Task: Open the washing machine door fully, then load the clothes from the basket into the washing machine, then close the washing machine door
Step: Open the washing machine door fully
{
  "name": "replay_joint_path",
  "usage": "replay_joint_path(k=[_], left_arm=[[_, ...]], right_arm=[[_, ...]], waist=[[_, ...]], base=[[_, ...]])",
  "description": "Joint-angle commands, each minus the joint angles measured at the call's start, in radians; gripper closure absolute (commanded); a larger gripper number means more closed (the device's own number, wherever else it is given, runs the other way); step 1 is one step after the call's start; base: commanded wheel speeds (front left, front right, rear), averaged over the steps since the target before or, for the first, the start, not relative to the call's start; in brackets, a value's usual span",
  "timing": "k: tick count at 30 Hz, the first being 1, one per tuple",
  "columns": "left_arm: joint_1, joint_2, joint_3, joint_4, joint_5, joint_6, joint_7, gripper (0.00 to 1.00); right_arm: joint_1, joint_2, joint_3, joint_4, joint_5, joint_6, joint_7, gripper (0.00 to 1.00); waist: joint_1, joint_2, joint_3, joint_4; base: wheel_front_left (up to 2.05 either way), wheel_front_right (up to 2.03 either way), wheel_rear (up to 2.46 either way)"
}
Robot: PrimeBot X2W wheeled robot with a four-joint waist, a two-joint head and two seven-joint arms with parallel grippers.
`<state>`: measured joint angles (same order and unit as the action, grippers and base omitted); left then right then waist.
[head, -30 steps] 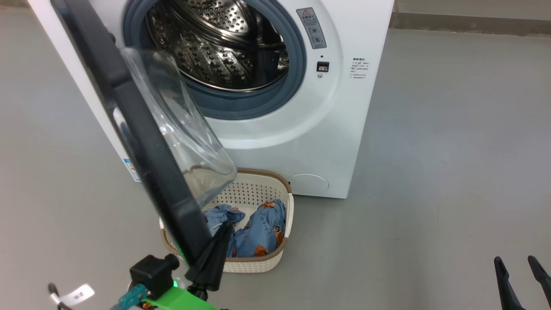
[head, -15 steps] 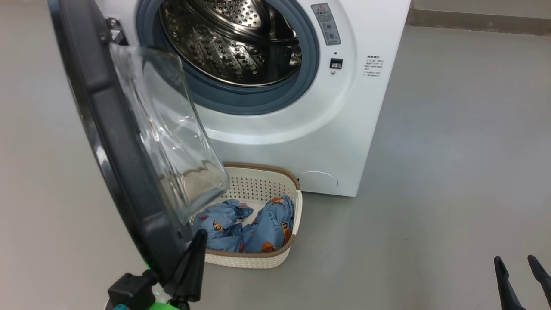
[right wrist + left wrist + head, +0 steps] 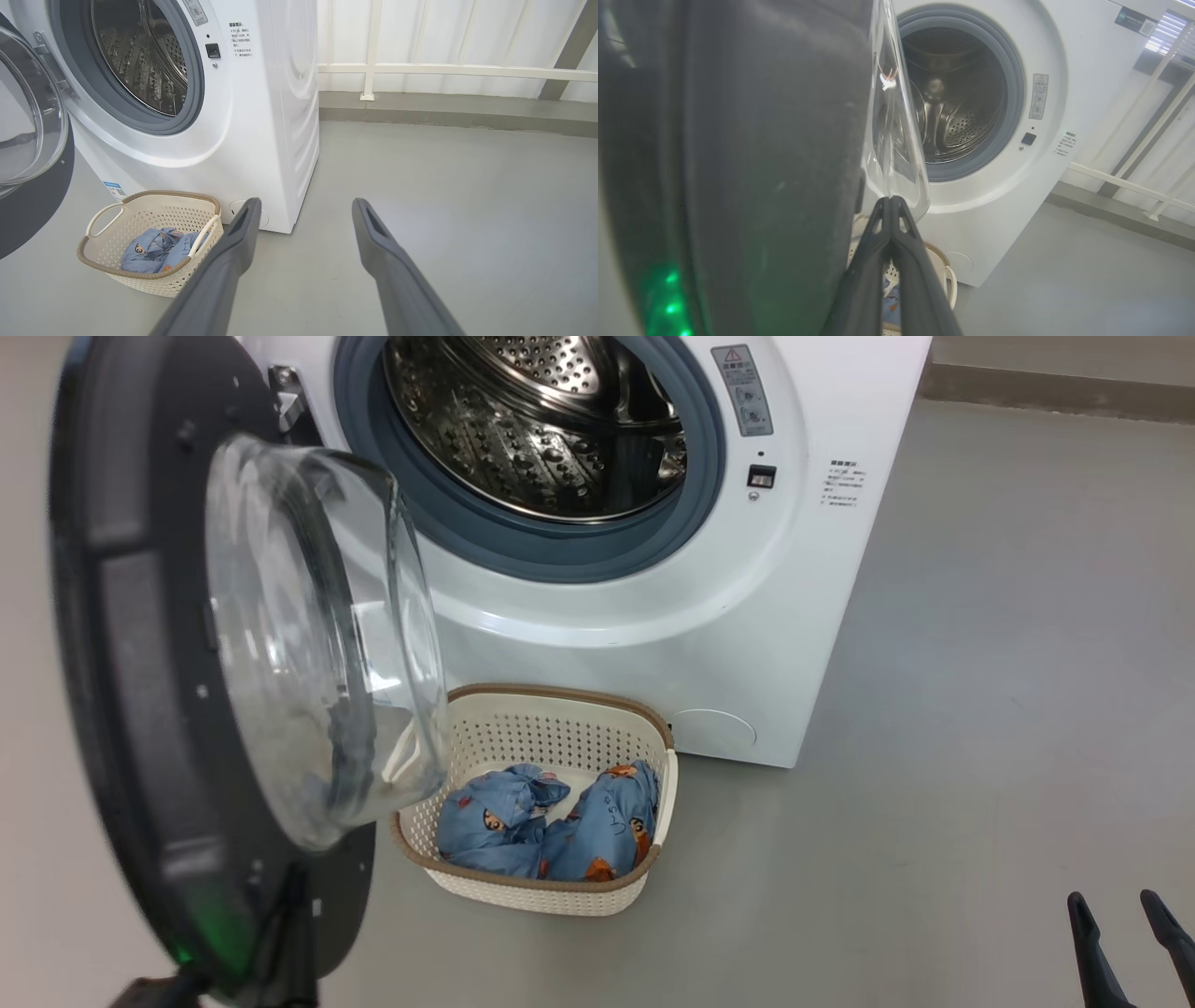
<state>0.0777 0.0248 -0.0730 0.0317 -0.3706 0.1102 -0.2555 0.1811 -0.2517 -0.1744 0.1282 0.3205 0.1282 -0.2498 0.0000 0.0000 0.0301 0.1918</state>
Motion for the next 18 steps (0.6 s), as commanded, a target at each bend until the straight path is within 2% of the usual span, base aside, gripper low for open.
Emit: replay_joint_path(k=[1,5,10,18], left_arm=[[-0.018,0.025,0.075,-0.027,-0.021,0.015,-0.006,1.0],[-0.015,0.025,0.158,-0.026,-0.037,0.007,-0.006,1.0],[-0.036,0.037,0.244,-0.003,-0.003,-0.011,-0.006,1.0],[-0.127,0.089,0.359,0.07,0.044,-0.029,-0.006,1.0]], right_arm=[[-0.016,-0.023,0.02,-0.023,0.004,0.003,-0.012,0.0],[-0.016,-0.02,0.018,-0.026,0.005,0.003,-0.012,0.0],[-0.019,-0.02,0.016,-0.03,0.006,0.003,-0.012,0.0],[-0.033,-0.03,0.015,-0.037,0.009,0.003,-0.012,0.0]], waist=[[0.0,0.0,0.001,0.005],[0.0,0.0,0.009,0.015],[0.0,0.0,0.025,0.029],[0.0,0.0,0.063,0.047]], base=[[0.0,0.0,0.0],[0.0,0.0,0.0],[0.0,0.0,0.0],[0.0,0.0,0.0]])
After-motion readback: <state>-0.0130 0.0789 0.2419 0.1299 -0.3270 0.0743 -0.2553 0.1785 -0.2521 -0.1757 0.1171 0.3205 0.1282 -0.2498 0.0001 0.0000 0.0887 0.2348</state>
